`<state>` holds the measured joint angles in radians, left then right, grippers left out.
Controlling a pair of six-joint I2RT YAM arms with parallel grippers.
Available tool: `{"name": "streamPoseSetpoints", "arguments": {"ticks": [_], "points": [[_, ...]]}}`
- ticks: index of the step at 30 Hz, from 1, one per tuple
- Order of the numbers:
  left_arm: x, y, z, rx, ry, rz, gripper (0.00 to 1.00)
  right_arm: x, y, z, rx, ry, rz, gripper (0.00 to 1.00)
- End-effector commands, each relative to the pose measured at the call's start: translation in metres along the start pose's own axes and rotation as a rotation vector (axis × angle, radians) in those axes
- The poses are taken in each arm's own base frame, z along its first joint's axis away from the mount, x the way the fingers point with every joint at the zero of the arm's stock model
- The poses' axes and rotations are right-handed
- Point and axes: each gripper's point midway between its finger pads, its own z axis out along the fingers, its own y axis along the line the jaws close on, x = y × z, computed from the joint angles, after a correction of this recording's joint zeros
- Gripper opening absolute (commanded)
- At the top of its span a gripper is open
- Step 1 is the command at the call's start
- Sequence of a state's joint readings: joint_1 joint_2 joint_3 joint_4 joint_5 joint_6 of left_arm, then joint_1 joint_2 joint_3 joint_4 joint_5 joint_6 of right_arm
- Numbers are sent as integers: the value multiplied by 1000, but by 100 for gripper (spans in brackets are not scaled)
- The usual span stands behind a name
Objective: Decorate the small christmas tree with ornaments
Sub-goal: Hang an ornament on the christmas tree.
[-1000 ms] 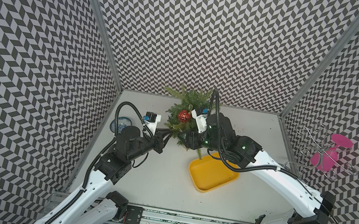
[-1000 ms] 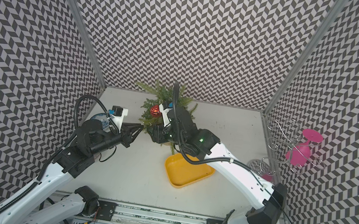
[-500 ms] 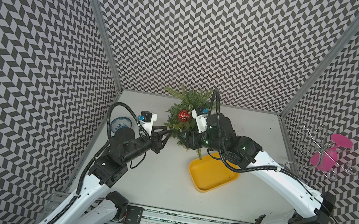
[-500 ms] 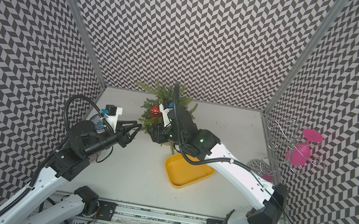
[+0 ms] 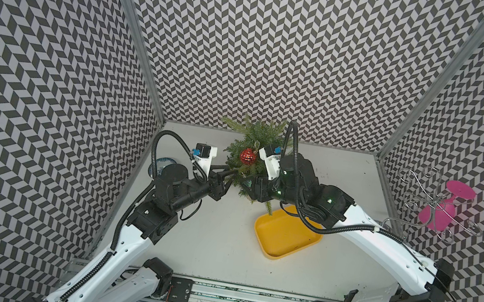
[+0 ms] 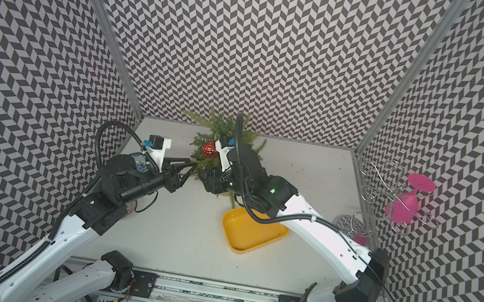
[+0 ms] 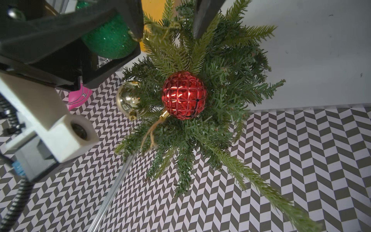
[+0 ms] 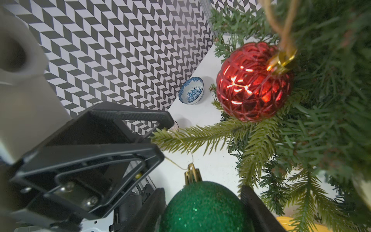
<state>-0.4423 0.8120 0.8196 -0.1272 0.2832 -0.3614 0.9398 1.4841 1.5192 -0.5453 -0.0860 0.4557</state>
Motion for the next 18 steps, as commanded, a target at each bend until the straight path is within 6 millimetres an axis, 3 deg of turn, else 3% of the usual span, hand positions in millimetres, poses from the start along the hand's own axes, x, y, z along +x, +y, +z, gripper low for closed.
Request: {"name": "streamPoseSetpoints", "arguments": {"ticks": [1, 6, 14, 18], "points": [[-24, -12, -3, 38, -62, 19, 36, -14, 14, -11, -50, -65, -9, 58], [-25, -14, 1, 47, -60, 22, 24, -12, 14, -10, -59, -56, -8, 58], [-27, -16, 1, 53, -61, 29, 15, -7, 17, -8, -79, -39, -9, 59], [-27, -16, 1, 53, -60, 31, 13, -5, 21, -9, -95, -29, -12, 65]]}}
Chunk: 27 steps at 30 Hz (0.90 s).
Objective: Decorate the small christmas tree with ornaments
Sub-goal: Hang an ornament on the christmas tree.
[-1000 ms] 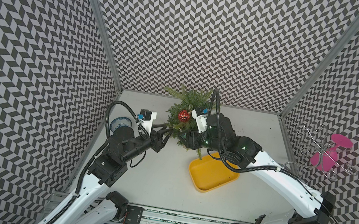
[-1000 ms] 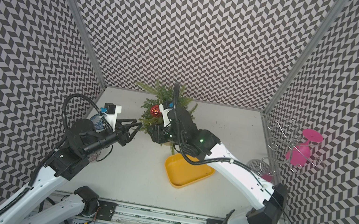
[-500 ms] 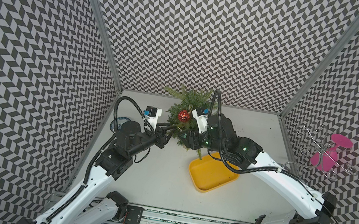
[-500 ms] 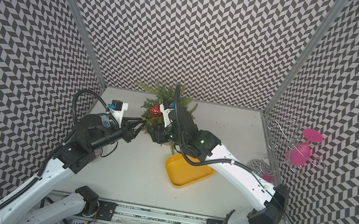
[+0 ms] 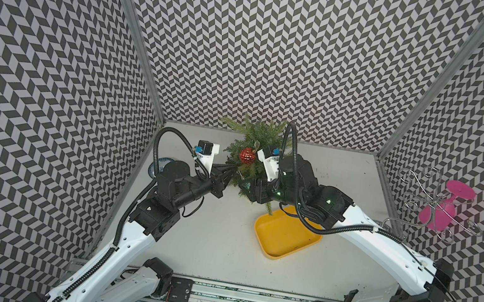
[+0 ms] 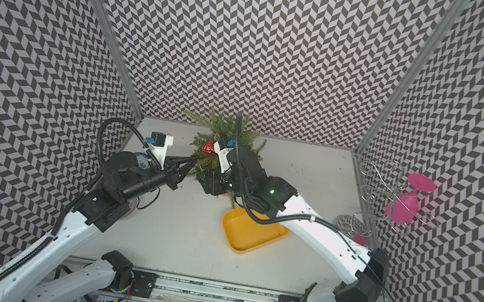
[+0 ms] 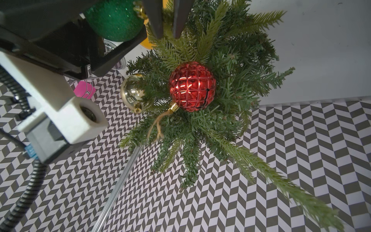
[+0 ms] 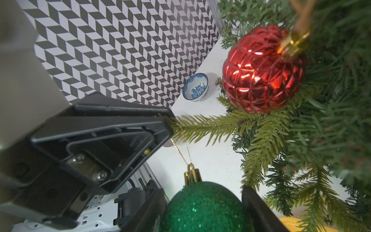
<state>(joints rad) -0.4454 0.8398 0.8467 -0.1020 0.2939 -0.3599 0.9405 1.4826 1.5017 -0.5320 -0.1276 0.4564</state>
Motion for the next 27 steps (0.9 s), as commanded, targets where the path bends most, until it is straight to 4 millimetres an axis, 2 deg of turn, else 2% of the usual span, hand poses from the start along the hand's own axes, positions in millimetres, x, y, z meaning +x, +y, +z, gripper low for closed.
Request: {"name": "streamPoseSetpoints", "arguments": {"ticks": [1, 6, 13, 25, 27], "points": [[-17, -11, -3, 33, -44, 22, 11, -11, 17, -12, -63, -50, -14, 66], [-17, -11, -3, 30, -42, 23, 9, -7, 19, -13, -74, -38, -15, 68], [-17, -11, -4, 30, -41, 22, 9, -13, 23, -28, -80, -72, -11, 68], [-17, -11, -11, 22, -49, 11, 29, -18, 23, -57, -80, -128, 5, 68], [-17, -11, -12, 19, -50, 11, 29, -18, 23, -61, -77, -135, 8, 68]]}}
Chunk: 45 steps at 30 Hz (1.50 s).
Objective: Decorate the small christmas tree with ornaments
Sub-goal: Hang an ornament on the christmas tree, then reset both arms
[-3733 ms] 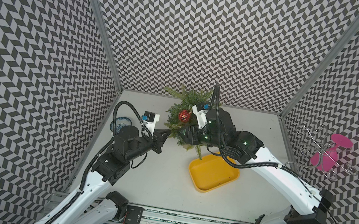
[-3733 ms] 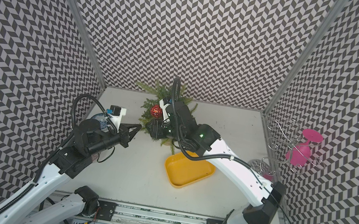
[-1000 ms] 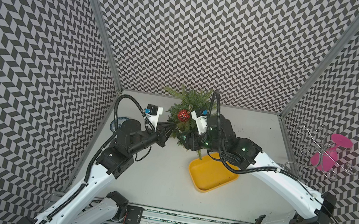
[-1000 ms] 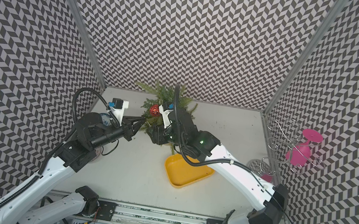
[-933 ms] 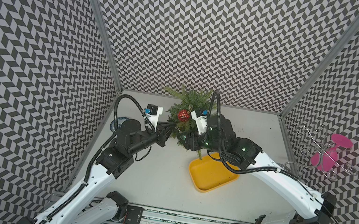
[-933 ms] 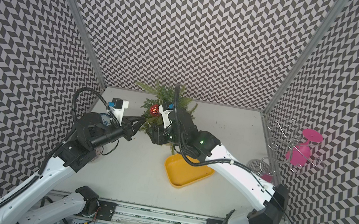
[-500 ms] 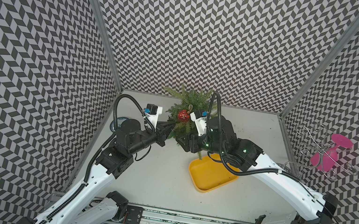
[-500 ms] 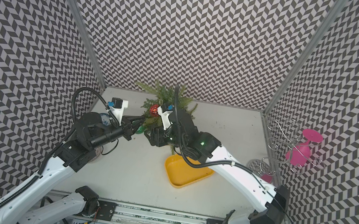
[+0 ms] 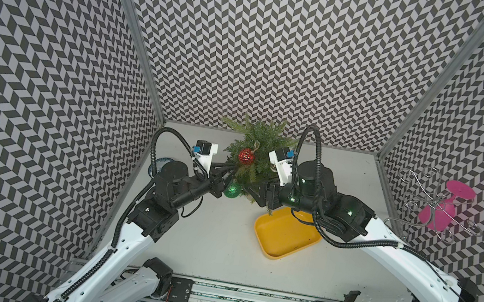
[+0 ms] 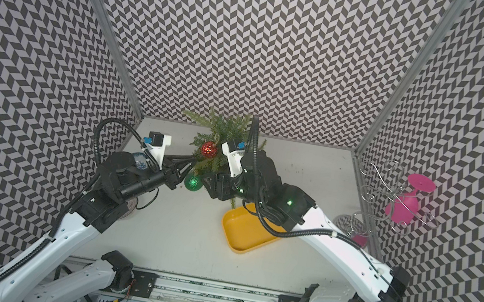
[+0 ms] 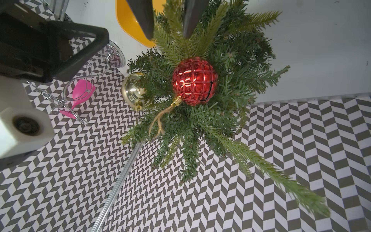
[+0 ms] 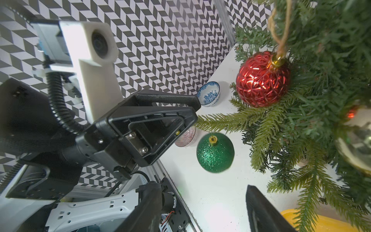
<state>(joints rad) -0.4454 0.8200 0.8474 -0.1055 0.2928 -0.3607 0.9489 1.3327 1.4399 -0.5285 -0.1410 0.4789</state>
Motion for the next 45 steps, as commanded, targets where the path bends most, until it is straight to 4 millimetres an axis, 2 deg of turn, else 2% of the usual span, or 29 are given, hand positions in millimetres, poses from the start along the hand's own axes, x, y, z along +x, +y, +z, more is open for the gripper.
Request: {"name": "streamPoseSetpoints", "arguments": {"ticks": [1, 5, 10, 15, 23, 30, 35, 41, 43, 44, 45], "points": [[-12, -8, -8, 12, -35, 5, 29, -13, 7, -15, -14, -70, 0, 68], [-11, -7, -11, 6, -33, 1, 30, -14, 6, -23, -9, -87, 9, 68], [-11, -7, -17, -5, -38, -5, 39, -13, 4, -37, -5, -114, 22, 69], [-8, -5, -21, -20, -29, -12, 42, -10, 1, -48, 8, -126, 32, 69], [-1, -4, -29, -39, -3, -26, 47, -1, -11, -61, 49, -136, 50, 70], [12, -2, -40, -57, 51, -38, 56, 11, -27, -67, 93, -126, 66, 74], [28, 3, -48, -87, 97, -58, 61, 17, -48, -71, 148, -123, 92, 80], [48, 18, -60, -169, 140, -94, 72, 24, -85, -80, 223, -143, 146, 87], [55, 25, -62, -203, 142, -118, 80, 26, -101, -86, 251, -159, 171, 89], [59, 29, -63, -218, 147, -128, 82, 27, -109, -88, 266, -167, 181, 100], [65, 34, -62, -243, 156, -140, 98, 28, -118, -92, 286, -180, 193, 99]]}}
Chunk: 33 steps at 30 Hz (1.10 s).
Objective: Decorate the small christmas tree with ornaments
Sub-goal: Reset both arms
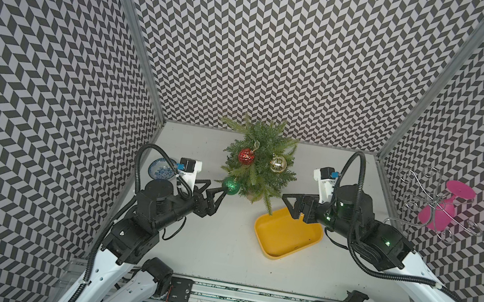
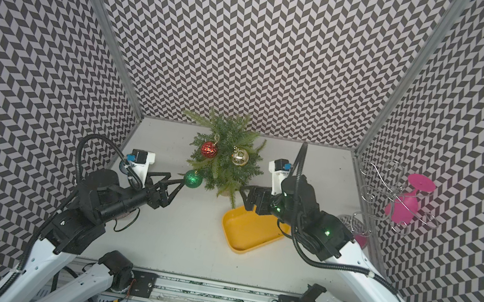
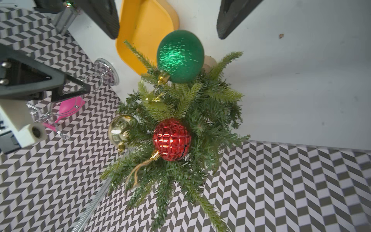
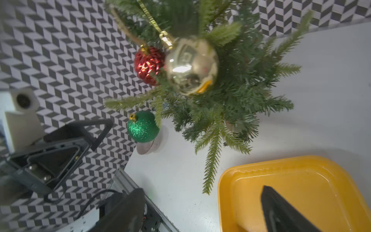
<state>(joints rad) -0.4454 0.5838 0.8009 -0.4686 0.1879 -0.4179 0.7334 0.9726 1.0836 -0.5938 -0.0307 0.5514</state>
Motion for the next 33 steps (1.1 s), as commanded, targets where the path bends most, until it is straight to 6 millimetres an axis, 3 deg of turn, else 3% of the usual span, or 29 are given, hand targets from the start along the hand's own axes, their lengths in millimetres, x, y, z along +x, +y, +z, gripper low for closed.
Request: {"name": "streamPoseSetpoints", "arguments": {"ticks": [1, 5, 14, 17, 20, 24, 28, 33], "points": [[24, 26, 4, -116, 54, -63, 99, -12, -18, -9, 25, -74, 42, 99], [42, 49, 16, -220, 117, -118, 99, -17, -56, -13, 127, -152, 85, 99], [26, 107, 26, -477, 55, -132, 99, -39, -157, -29, 493, -413, 179, 99], [16, 139, 24, -589, 16, -136, 99, -42, -196, -35, 651, -482, 228, 99], [14, 182, 25, -713, 26, -161, 99, -43, -233, -40, 791, -534, 269, 99], [18, 242, 26, -854, 27, -214, 99, -32, -273, -45, 988, -623, 185, 99], [29, 271, 39, -894, -16, -179, 99, -14, -301, -47, 1145, -667, 72, 99], [37, 306, 45, -997, -109, -48, 99, 0, -330, -31, 1211, -614, 60, 99]]}}
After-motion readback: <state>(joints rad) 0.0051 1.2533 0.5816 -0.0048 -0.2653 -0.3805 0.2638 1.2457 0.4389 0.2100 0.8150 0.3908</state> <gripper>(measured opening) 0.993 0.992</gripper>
